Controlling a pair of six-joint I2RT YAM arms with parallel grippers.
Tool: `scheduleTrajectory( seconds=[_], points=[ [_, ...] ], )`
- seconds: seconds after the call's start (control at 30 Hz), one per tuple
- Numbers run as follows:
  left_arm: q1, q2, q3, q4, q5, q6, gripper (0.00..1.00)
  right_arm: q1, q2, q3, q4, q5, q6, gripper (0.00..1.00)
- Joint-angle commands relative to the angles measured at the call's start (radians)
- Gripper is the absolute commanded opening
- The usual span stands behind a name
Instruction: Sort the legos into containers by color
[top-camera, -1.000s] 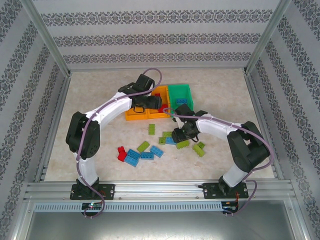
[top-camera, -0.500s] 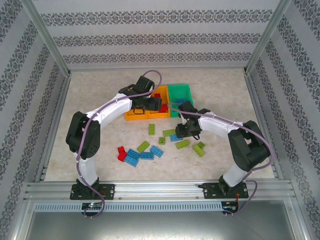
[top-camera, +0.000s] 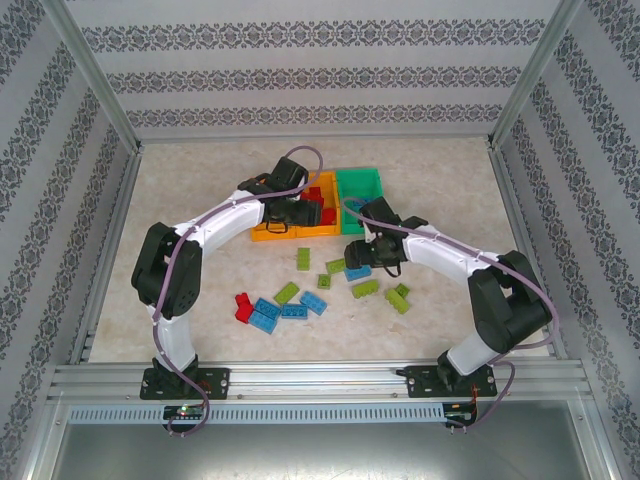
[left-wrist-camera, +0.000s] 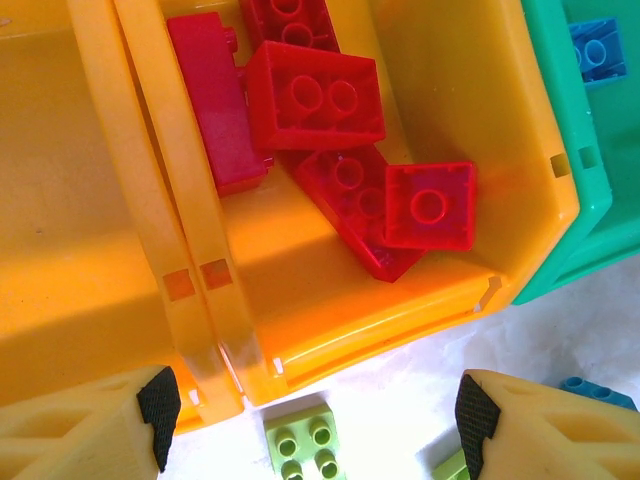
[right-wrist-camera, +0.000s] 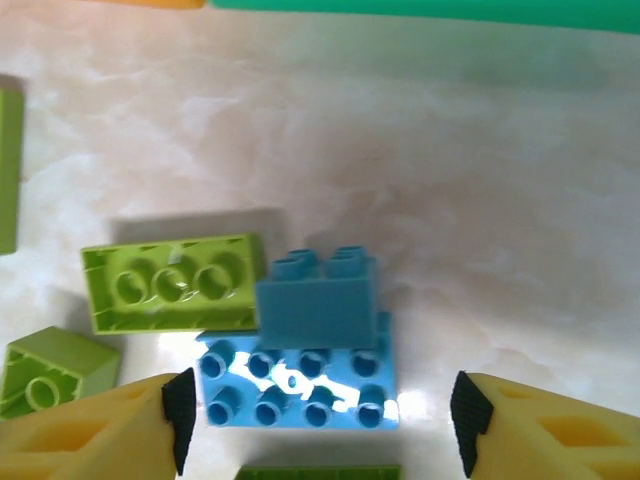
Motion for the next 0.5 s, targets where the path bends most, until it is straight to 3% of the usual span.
scheduleTrajectory(
  seconds=[0.0, 0.47],
  points=[
    [0.001, -0.045, -0.013, 0.035, 0.015, -0.017, 0.75, 0.011, 0.019, -0.009, -0.007, -0.032, -0.013, 0.74],
    [0.001, -0.073, -0.049, 0.045, 0.000, -0.021, 0.75, 0.050, 0.130, 0.034, -0.030, 0.006, -0.039, 0.78]
  ],
)
